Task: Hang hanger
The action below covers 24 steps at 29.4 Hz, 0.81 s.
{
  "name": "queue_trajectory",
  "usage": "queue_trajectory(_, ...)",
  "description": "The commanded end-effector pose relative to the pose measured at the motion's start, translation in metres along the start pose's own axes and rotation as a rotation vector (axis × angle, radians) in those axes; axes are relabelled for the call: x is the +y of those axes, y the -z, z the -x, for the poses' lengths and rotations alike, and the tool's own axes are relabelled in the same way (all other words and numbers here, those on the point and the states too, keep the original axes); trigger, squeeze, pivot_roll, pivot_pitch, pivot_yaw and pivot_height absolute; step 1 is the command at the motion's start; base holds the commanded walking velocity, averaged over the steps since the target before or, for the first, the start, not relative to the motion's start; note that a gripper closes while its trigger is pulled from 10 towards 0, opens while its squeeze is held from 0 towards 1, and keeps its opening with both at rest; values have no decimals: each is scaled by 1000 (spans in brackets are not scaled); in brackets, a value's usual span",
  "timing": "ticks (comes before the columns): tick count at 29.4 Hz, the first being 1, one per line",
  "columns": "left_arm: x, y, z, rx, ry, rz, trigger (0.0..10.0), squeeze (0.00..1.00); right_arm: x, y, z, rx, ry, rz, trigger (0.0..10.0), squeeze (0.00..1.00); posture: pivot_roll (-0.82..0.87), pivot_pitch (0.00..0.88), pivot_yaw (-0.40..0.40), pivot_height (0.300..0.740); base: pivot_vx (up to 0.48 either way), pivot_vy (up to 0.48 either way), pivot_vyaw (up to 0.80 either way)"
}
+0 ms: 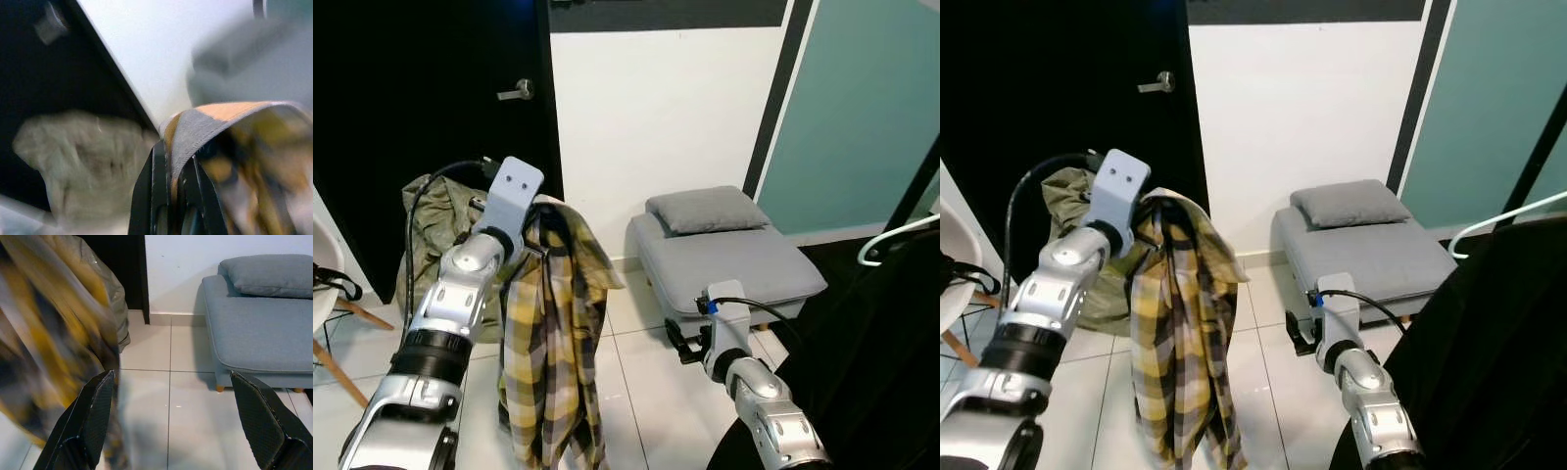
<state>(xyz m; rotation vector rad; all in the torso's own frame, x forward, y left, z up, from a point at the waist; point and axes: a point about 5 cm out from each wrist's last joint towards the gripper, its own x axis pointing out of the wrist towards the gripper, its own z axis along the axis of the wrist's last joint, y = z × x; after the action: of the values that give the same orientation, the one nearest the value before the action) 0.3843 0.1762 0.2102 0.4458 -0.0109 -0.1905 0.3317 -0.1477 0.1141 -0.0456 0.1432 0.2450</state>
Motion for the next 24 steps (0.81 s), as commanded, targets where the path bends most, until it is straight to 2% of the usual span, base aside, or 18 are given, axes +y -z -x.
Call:
queue_trajectory(1,-2,15,1,71,19,-15,10000,0,4,5,3,21,-1,7,10000,0,40,44,8,740,0,0,0)
queue_trajectory(3,-1,10,0,55,19,1,10000,0,4,5,3,22,-1,7,10000,0,43,44,5,740,0,0,0)
queue_trajectory(5,17,-29,-8,-64,-8,0,10000,0,2,6,3,25,-1,8,10000,0,54,44,-1,740,0,0,0)
queue_trajectory(7,17,-29,-8,-64,-8,0,10000,0,2,6,3,25,-1,8,10000,0,54,44,-1,740,0,0,0)
queue_trajectory(9,29,-52,-12,-133,-17,-21,10000,0,0,6,3,28,-2,14,10000,0,55,44,0,740,0,0,0)
queue_trajectory(10,29,-52,-12,-133,-17,-21,10000,0,0,6,3,28,-2,14,10000,0,55,44,0,740,0,0,0)
queue_trajectory(11,25,-43,-13,-98,25,-79,10000,0,0,6,2,26,-1,16,10000,0,50,47,4,740,0,0,0)
queue_trajectory(12,25,-43,-13,-98,25,-79,10000,0,0,6,2,26,-1,16,10000,0,50,47,4,740,0,0,0)
queue_trajectory(14,14,-24,-11,-34,120,-147,10000,0,0,5,1,24,2,19,10000,0,47,48,3,740,0,0,0)
queue_trajectory(17,9,-19,-9,-14,172,-135,10000,0,-1,5,2,24,4,21,10000,0,50,47,1,740,0,0,0)
queue_trajectory(18,5,-16,-8,6,229,-140,10000,0,-2,6,3,27,4,22,10000,0,50,47,1,740,0,0,0)
queue_trajectory(19,5,-16,-8,6,229,-140,10000,0,-2,6,3,27,4,22,10000,0,50,47,1,740,0,0,0)
queue_trajectory(20,3,-7,-4,83,341,-203,10000,0,-2,7,4,32,-8,23,10000,0,48,51,-3,740,0,0,0)
queue_trajectory(21,3,-3,-2,114,377,-229,10000,0,-2,7,4,33,-13,24,10000,0,48,51,-3,740,0,0,0)
queue_trajectory(23,4,-1,-2,130,395,-241,10000,0,-2,7,4,33,-15,24,10000,0,48,51,-3,740,0,0,0)
queue_trajectory(24,6,2,-1,168,429,-258,10000,0,-2,6,4,33,-24,25,10000,0,49,52,-6,740,0,0,0)
